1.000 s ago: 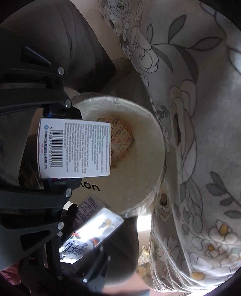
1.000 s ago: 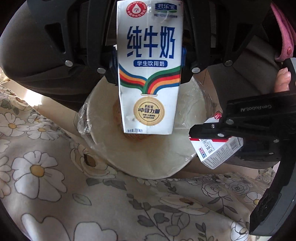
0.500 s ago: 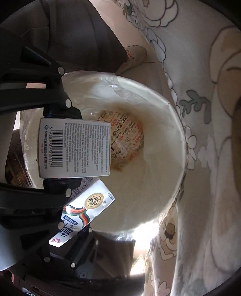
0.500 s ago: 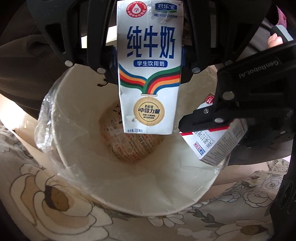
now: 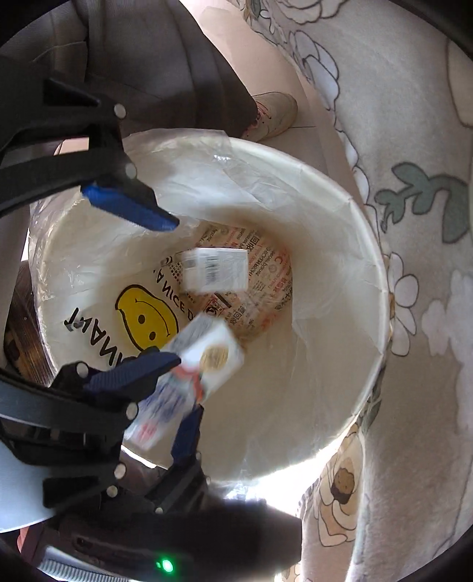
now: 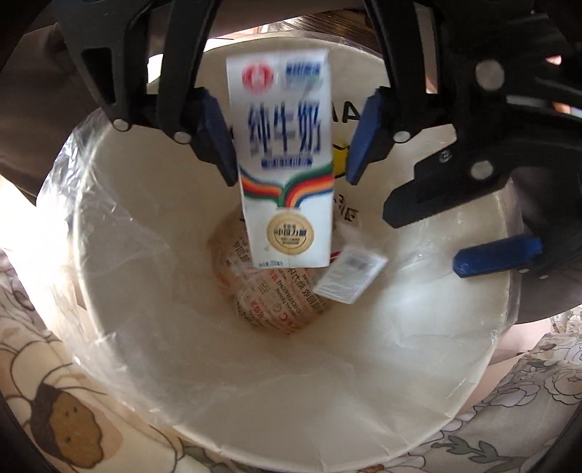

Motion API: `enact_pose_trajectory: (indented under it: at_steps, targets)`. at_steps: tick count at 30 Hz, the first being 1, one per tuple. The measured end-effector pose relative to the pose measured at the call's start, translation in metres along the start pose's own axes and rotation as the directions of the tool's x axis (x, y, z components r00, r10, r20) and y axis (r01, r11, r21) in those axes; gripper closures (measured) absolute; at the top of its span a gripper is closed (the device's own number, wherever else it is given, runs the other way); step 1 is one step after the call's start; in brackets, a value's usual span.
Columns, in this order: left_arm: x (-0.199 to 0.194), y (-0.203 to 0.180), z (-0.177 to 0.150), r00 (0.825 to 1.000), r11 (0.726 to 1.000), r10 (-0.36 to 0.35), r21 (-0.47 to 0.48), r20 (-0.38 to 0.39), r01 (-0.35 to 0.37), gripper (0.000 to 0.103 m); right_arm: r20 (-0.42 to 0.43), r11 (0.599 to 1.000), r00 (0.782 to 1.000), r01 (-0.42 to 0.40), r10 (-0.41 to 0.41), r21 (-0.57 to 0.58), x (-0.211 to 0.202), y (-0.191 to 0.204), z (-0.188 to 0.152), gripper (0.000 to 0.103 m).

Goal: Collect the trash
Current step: 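Open both tools to drop the box and carton into the wastebasket, then move both open tools back toward the items on the bed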

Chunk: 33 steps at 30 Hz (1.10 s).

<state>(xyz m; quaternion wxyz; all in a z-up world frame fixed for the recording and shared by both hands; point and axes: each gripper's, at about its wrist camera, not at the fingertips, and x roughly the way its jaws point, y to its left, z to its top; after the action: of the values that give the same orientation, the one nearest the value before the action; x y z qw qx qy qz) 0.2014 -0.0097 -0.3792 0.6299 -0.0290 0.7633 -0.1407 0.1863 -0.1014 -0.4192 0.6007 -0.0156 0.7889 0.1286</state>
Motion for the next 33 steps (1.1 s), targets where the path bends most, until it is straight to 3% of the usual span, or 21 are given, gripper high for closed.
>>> enact_pose_trajectory:
  at_steps: [12,26,33]
  targets:
    - [-0.007,0.003,-0.003,1.0,1.0,-0.005,-0.001,0.022,0.005,0.028,0.051,1.0,0.999,-0.008,0.009,-0.016,-0.018,-0.001,-0.011,0.037]
    - [-0.06,-0.005,-0.034,0.995,0.999,-0.03,0.046,0.099,0.025,0.028,0.085,0.991,0.996,-0.015,0.027,-0.133,-0.069,0.022,-0.047,0.037]
    - [-0.106,-0.008,-0.056,0.983,0.996,0.01,0.081,0.183,-0.025,0.028,0.125,0.98,0.992,0.022,0.003,-0.199,-0.099,0.023,-0.07,0.037]
